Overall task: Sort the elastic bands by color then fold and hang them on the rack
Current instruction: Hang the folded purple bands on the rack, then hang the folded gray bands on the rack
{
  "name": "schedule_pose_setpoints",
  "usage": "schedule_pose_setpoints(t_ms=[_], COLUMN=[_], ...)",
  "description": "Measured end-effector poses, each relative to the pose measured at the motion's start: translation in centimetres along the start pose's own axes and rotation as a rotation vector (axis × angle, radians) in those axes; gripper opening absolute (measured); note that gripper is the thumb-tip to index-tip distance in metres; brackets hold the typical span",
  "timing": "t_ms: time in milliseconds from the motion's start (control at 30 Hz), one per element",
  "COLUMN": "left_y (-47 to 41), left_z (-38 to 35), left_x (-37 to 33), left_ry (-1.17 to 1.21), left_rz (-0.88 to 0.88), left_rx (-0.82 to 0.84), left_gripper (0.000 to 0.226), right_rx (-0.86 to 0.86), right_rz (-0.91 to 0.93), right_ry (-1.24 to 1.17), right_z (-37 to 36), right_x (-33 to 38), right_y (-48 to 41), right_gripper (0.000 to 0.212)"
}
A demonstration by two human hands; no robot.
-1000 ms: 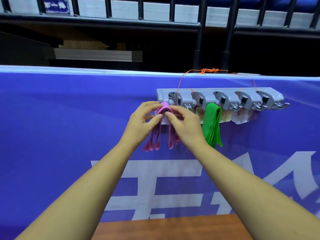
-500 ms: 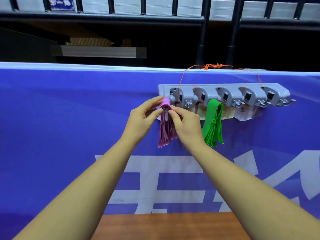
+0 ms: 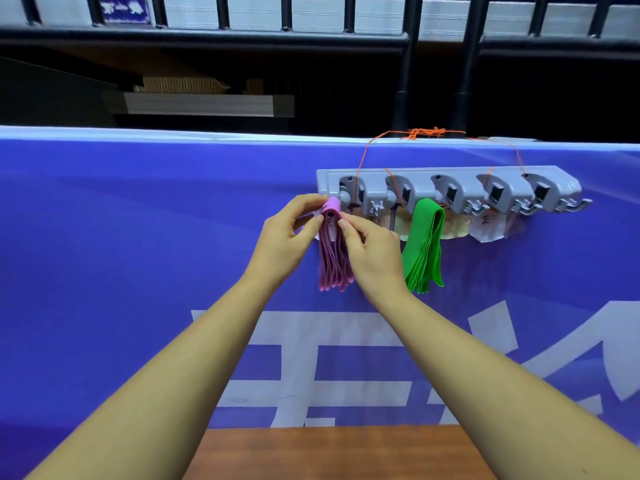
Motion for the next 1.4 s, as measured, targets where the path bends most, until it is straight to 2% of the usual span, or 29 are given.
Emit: schedule_pose_setpoints(t_ms=[300, 400, 467, 600, 733, 833, 1067, 1200, 1333, 1400], left_y=[0.9, 2.6, 5.3, 13.4, 22.4, 28.0, 37.2, 42.3, 46.5, 48.1], left_z=[-0.1, 0.4, 0.2, -2.3, -6.6, -10.9, -22.1, -29.6, -36.2, -39.3], left_x=[0.3, 2.2, 4.6, 10.4, 13.6, 14.8, 14.8, 13.6, 11.5, 10.5], left_ry=[-0.060, -0.125, -0.198, -0.320, -0.469, -0.527, -0.452, -0.412, -0.369, -0.326], left_rz=[0.031, 0.137, 0.270, 0.546, 0.670, 0.705, 0.832, 0.828, 0.855, 0.845], left_rx=[0.017, -0.047, -0.046, 0.137, 0.359, 0.529, 0.703, 0.871, 0.986, 1.049], left_gripper=[0.032, 0.028, 0.022, 0.013, 0.009, 0.013, 0.018, 0.022, 0.021, 0.017], right_rx=[0.088, 0.148, 0.216, 0.393, 0.606, 0.685, 0.807, 0.888, 0.971, 1.012], right_rz=[-0.107, -0.196, -0.261, -0.364, -0.526, -0.642, -0.901, -0.978, -1.063, -1.054], right_ry=[-0.001, 0.047, 0.063, 0.177, 0.334, 0.412, 0.501, 0.525, 0.578, 0.592], right_z=[-0.2, 0.7, 1.4, 2.9, 5.0, 7.8, 16.2, 21.1, 25.5, 26.9], right_x=[-1.0, -2.7, -3.9, -7.6, -14.1, -18.8, -26.9, -29.9, -31.1, -31.9], right_y=[0.0, 1.7, 4.3, 11.9, 21.3, 27.7, 39.8, 46.3, 51.0, 53.3], right_gripper=[0.024, 0.030, 0.034, 0.047, 0.055, 0.057, 0.054, 0.071, 0.041, 0.050])
Point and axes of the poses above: each hand's wrist, its own y-axis away from the middle knuckle, its own z-axis out of the back of the hand, x = y × z, the point moved 6 cm from there along -y, towards the middle knuckle, and after that the axes turned 7 degrees about -y, right-handed, at the moved point
